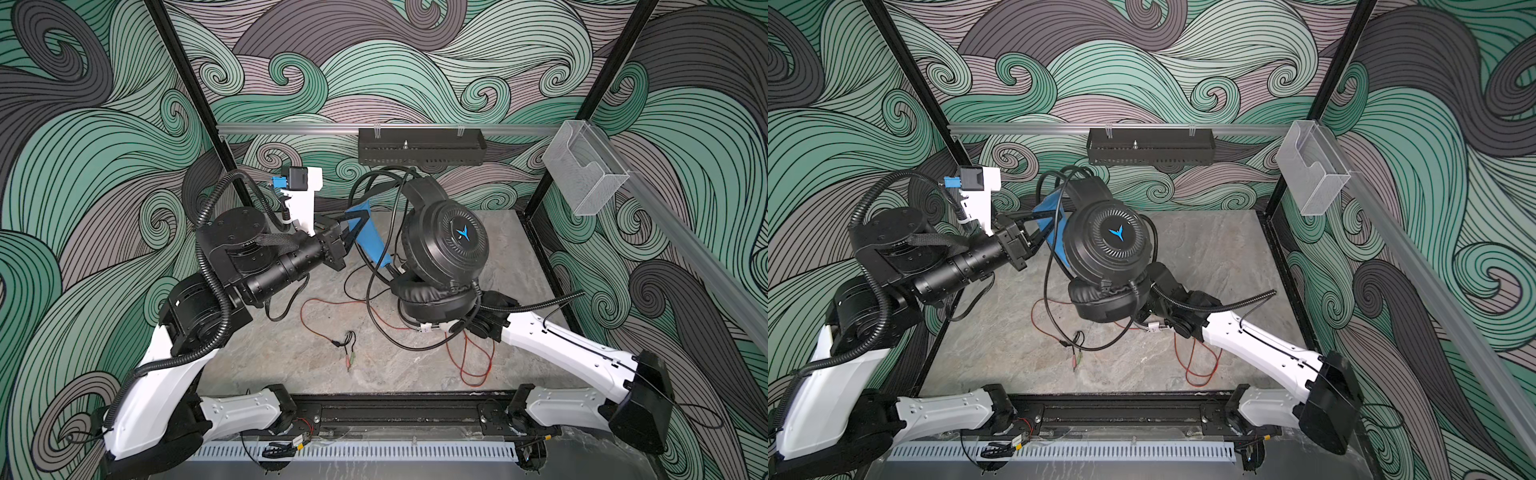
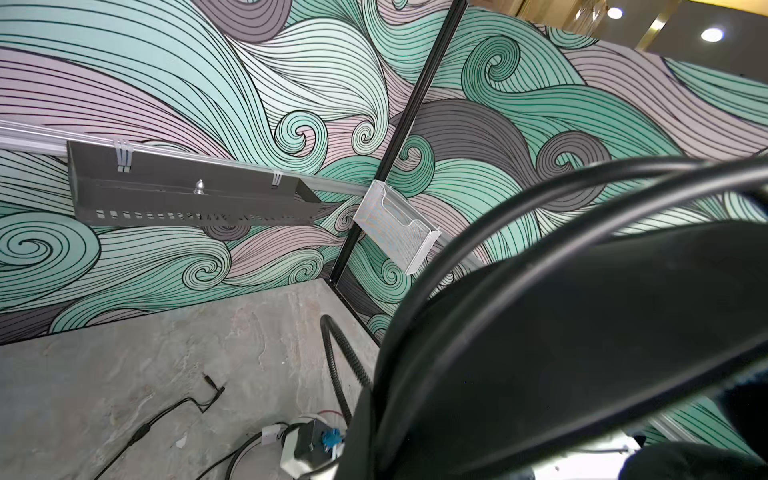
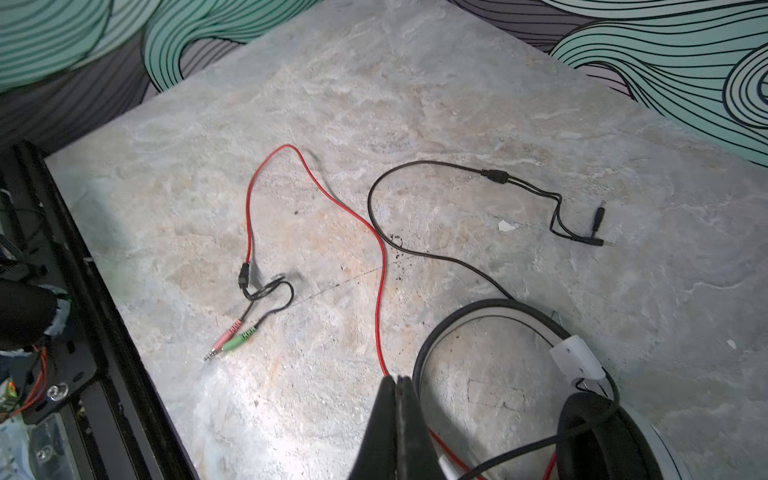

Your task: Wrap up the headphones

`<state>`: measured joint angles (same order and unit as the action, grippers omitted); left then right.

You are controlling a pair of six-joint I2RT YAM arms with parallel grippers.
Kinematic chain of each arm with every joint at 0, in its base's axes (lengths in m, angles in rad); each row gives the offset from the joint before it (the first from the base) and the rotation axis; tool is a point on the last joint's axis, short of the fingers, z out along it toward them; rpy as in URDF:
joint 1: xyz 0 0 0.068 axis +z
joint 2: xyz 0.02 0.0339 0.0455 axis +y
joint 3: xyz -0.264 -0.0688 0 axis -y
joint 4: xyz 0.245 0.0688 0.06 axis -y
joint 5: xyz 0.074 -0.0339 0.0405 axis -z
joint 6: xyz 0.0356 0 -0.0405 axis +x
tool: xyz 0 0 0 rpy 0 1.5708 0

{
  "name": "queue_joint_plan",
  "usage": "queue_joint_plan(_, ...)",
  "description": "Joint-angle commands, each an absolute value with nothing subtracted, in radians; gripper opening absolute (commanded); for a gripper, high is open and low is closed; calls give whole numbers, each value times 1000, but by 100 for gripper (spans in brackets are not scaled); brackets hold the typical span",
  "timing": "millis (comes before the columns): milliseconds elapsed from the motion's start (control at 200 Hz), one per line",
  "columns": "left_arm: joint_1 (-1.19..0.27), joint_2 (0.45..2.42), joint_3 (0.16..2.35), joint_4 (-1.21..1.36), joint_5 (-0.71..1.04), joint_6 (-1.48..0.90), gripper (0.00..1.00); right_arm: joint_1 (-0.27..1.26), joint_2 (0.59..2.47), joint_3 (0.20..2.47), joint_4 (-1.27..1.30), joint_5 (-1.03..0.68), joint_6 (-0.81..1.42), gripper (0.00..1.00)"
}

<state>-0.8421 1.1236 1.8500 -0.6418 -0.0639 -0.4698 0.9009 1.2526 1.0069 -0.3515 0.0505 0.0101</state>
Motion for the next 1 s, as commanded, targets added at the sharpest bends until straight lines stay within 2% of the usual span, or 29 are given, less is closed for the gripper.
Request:
queue_joint_plan(0, -821, 1136, 1897, -513, -108, -546, 0, 945, 1225, 997, -429, 167, -14, 0)
queue_joint_plan(435, -765, 1167, 1888, -512, -388, -505, 0, 1170, 1140, 1008, -577, 366, -30, 0)
queue_joint_plan(696, -726, 1193, 1859, -492, -449, -463, 0, 1347, 1180, 1115, -693, 494, -70, 0)
queue_joint_plan(996, -696, 1197, 1777, -495, -457, -387, 0, 1453, 1244, 1294, -817, 561, -151, 0)
